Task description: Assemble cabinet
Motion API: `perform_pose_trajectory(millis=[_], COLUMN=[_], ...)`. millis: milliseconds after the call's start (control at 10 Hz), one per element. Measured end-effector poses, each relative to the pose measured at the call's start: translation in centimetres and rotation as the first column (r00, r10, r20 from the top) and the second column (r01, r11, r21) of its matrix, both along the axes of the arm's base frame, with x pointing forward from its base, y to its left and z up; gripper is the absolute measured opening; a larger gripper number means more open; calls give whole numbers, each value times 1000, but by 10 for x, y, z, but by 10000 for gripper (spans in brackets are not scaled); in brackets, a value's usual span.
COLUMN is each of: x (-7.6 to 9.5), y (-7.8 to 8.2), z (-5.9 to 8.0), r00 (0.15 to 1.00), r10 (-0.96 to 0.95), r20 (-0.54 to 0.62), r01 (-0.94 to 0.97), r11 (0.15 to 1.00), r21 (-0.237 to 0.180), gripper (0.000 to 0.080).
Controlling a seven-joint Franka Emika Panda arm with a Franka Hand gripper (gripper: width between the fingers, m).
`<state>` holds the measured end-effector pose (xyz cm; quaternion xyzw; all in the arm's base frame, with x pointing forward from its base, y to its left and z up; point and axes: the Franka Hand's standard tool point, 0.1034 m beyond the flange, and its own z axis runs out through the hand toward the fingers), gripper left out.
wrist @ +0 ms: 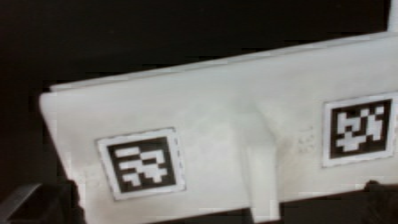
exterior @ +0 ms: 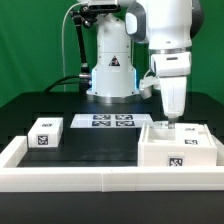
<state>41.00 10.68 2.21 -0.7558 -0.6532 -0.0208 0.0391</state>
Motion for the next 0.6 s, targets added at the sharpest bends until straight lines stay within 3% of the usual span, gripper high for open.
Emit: perform_pose_trajectory(millis=[500,600], x=[-5,-6], y=[-5,-5], z=[-8,-9], r00=[1000,1000], r10=[-11,-12], r20=[-21,-22], r01=[11,11], r11=[1000,1000], r21=[-2,-2], gripper=[796,664])
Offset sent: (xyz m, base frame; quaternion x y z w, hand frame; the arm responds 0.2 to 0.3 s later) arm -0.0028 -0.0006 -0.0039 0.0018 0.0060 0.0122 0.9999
